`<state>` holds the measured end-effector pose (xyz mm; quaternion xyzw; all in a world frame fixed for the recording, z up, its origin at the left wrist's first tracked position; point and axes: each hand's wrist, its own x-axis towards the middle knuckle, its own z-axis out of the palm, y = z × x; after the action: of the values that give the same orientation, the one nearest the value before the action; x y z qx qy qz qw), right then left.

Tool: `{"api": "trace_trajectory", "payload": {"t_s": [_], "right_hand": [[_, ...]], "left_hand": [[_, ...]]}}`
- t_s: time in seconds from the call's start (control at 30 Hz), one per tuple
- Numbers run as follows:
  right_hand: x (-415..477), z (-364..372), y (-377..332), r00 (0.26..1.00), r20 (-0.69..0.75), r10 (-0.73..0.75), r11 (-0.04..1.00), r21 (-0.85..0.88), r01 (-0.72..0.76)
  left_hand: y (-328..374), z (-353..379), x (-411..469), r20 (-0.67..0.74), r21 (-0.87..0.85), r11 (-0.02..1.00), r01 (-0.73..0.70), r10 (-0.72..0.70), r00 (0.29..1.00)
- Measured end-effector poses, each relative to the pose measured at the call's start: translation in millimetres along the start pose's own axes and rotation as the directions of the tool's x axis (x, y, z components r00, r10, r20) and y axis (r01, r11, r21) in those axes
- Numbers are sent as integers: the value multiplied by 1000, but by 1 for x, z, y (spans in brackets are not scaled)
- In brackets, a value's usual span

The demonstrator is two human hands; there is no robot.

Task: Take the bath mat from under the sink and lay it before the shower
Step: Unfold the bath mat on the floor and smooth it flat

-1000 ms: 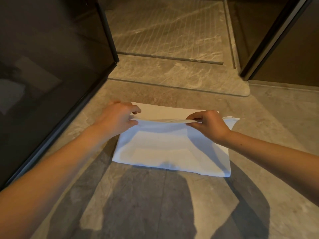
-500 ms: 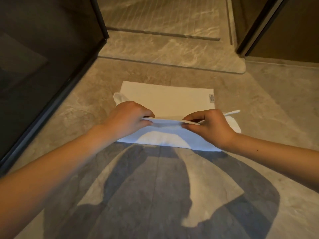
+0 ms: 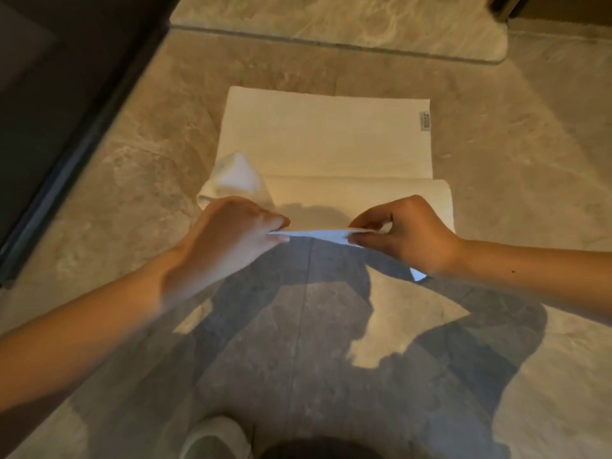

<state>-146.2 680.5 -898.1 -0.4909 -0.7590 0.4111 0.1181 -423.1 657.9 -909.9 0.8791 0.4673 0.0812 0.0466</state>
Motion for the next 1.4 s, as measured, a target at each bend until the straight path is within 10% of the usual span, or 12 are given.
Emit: {"api": "trace_trajectory", "payload": {"t_s": [0.97, 1.4], "right_hand": [[-33, -1, -26, 1000, -13, -26, 980, 198, 28], [-43, 39, -2, 945, 295, 143, 964, 176, -201]], "left_hand": [[31, -34, -34, -187, -96, 987, 131, -147, 971], [58, 0, -54, 383, -121, 912, 392, -321, 866]]}}
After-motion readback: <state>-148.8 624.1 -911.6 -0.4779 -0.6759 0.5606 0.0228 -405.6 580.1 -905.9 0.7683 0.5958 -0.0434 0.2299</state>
